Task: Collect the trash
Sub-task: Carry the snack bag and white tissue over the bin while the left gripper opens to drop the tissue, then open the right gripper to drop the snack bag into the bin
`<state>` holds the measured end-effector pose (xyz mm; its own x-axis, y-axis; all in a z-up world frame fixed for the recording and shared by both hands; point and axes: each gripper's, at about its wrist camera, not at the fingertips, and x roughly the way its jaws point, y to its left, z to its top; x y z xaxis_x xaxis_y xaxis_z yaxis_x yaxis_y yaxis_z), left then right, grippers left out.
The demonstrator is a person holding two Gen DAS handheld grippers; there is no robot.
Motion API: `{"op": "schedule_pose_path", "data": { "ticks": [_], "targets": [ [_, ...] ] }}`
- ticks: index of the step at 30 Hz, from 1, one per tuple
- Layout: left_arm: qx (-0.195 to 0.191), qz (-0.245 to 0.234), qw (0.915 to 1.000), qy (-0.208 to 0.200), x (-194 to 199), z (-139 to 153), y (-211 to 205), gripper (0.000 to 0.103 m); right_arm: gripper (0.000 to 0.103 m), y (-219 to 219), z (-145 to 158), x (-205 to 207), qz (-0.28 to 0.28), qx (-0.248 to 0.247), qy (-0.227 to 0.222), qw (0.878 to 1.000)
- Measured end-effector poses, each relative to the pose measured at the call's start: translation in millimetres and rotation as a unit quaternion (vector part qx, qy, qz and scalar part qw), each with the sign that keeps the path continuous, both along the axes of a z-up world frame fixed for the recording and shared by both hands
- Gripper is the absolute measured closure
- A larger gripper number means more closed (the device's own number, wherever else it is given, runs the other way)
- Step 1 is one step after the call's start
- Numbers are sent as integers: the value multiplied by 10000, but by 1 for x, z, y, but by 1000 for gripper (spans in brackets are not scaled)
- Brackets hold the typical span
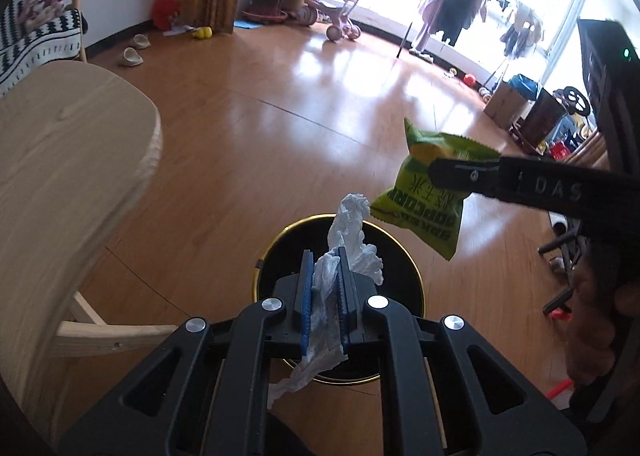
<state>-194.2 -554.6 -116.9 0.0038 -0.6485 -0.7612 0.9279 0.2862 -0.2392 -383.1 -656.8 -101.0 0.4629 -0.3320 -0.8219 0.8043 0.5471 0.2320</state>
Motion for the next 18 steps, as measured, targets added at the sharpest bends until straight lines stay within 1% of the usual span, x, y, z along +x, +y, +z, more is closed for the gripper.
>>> {"op": "schedule_pose_path", "data": {
  "ticks": [5,6,8,10,11,12,13,18],
  "targets": [
    [45,-176,9998,55,-6,-14,-15,93,70,-4,0,4,-48,42,-15,10000],
    [52,-198,9998,65,-7,-17,-18,92,70,-1,3,11,-60,43,-5,10000],
    [76,-243,9996,98,-7,-19,-20,90,70,-2,3,13,-97,69,14,9999],
    [100,-268,9996,62,-7,-20,-20,75,70,-2,2,11,-150,116,13,9998],
    [85,-267,9996,43,-6,-19,-21,55,70,-3,1,10,-166,140,7,9998],
    [37,-229,9997,11,-7,-18,-20,39,70,-4,0,8,-172,153,3,9997],
    [-14,-202,9998,-12,-7,-17,-18,36,70,-4,-1,10,-171,168,7,9997],
    [-70,-209,9997,-48,-5,-10,-15,34,70,-4,-4,16,-124,222,133,9996]
  ]
}}
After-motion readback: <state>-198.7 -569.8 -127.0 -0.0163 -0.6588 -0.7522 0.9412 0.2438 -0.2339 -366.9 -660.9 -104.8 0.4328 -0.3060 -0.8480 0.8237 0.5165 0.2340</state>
